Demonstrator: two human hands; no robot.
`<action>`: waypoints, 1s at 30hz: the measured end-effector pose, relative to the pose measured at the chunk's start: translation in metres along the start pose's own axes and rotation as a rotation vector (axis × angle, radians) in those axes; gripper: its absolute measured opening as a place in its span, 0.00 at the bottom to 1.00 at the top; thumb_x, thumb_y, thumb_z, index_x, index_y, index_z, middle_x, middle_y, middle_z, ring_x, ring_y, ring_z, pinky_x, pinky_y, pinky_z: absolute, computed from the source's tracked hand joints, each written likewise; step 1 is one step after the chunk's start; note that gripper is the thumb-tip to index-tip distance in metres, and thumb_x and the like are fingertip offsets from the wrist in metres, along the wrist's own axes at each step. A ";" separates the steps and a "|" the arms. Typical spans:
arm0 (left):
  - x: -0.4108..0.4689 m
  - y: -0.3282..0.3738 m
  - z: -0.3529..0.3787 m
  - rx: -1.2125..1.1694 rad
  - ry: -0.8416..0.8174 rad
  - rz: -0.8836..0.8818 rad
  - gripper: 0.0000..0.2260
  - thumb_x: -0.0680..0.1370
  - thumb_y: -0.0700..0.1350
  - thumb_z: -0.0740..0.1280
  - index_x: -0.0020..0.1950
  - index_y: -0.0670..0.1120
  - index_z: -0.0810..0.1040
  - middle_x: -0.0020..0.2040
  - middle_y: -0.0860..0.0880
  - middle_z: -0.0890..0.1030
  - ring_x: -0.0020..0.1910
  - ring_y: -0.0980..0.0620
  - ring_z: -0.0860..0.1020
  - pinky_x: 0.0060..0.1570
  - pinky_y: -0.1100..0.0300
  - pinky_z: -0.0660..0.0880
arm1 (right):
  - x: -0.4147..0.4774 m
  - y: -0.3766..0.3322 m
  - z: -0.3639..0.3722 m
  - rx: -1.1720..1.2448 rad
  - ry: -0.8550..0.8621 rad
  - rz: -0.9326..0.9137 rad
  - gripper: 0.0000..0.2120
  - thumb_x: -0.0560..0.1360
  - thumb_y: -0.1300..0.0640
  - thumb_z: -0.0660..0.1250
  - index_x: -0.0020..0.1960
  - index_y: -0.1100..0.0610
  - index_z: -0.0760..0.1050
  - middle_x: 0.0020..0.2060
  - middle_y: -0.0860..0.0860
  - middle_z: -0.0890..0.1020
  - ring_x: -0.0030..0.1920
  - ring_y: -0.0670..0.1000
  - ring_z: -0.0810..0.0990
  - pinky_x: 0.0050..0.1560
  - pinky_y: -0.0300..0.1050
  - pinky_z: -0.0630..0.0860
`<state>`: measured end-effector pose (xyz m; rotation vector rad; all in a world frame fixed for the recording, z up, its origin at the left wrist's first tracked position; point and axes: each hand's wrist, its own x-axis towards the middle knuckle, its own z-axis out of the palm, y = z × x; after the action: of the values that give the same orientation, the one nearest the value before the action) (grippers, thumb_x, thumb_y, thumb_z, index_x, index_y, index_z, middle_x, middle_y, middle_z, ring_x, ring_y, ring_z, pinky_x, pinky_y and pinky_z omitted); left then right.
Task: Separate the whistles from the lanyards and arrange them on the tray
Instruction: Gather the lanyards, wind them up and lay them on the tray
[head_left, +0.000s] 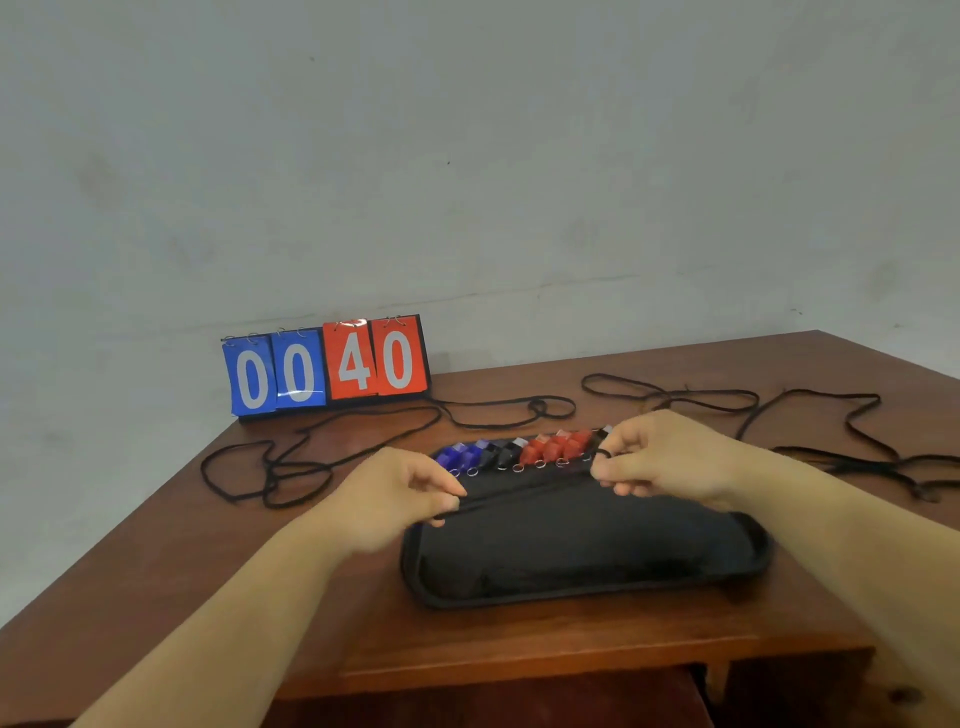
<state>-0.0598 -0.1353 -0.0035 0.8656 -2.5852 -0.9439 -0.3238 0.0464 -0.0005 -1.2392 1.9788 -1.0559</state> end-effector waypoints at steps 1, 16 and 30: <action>0.002 0.000 0.005 0.056 -0.024 0.009 0.05 0.79 0.44 0.73 0.52 0.53 0.87 0.43 0.56 0.88 0.43 0.60 0.85 0.49 0.67 0.76 | -0.002 0.003 -0.001 -0.087 -0.022 -0.003 0.03 0.76 0.56 0.75 0.45 0.55 0.85 0.36 0.48 0.87 0.36 0.41 0.83 0.39 0.33 0.77; 0.019 0.011 0.039 0.394 -0.247 0.075 0.03 0.80 0.51 0.71 0.53 0.56 0.84 0.45 0.59 0.83 0.44 0.62 0.80 0.43 0.69 0.70 | -0.008 0.033 -0.020 -0.433 -0.249 0.021 0.06 0.75 0.56 0.76 0.51 0.51 0.83 0.36 0.48 0.87 0.37 0.42 0.84 0.46 0.39 0.83; 0.015 0.034 0.062 0.383 -0.155 0.105 0.11 0.84 0.54 0.63 0.65 0.57 0.79 0.60 0.58 0.75 0.57 0.58 0.77 0.63 0.60 0.74 | -0.005 0.030 -0.022 -0.640 -0.093 -0.100 0.10 0.80 0.47 0.67 0.59 0.44 0.82 0.53 0.39 0.82 0.54 0.41 0.79 0.60 0.41 0.74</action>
<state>-0.1132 -0.0926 -0.0273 0.7574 -2.9695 -0.5111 -0.3528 0.0657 -0.0137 -1.6855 2.2806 -0.3883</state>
